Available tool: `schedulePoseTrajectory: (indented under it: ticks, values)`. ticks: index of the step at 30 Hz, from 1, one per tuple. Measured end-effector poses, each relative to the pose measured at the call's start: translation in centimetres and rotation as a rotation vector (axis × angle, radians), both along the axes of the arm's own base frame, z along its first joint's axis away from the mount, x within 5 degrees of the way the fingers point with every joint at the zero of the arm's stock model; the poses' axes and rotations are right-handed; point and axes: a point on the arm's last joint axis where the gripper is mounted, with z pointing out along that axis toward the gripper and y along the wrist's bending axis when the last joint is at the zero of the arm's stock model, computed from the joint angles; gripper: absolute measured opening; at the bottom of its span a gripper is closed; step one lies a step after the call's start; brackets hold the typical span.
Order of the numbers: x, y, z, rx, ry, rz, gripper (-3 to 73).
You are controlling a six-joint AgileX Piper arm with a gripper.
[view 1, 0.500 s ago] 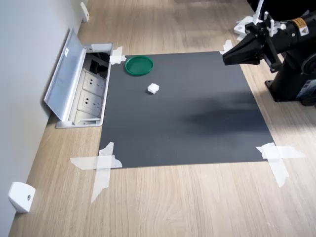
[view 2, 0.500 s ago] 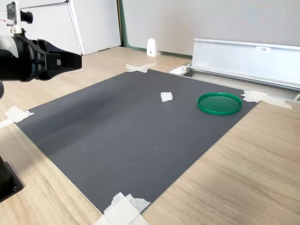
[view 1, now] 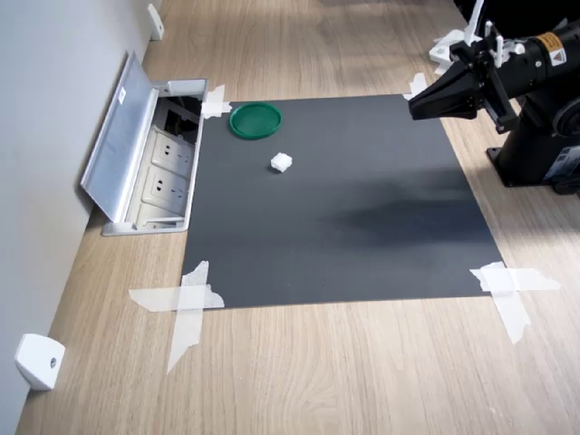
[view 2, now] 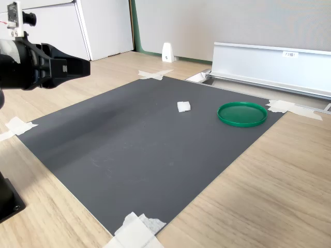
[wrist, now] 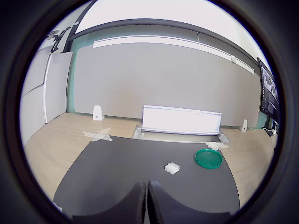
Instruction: Grasp a white terminal and put it on the green lid.
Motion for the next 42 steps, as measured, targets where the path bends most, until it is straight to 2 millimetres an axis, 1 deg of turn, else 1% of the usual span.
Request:
schedulePoseTrajectory:
  ticks: [4,7,14,20,24,26,31,36,42]
  values:
    - [-0.1,0.0,0.1,-0.003,0.023,0.003,-0.9]
    - [-0.1,0.1,0.9,-0.007,0.052,0.009,-0.9]
    - [0.4,0.2,4.3,-0.016,0.138,0.021,-0.9]
    - [2.5,0.2,7.4,-0.084,0.203,0.016,-0.9]
    - [5.2,0.1,9.4,-0.179,0.288,0.006,-0.9]
    - [6.6,0.1,10.0,-0.21,0.348,0.004,-0.9]
    - [10.9,0.3,11.5,-0.247,0.514,0.01,-0.9]
    - [14.6,0.5,13.0,-0.331,0.632,0.051,-0.9]
    - [18.1,1.0,13.8,-0.46,0.784,0.168,-0.9]
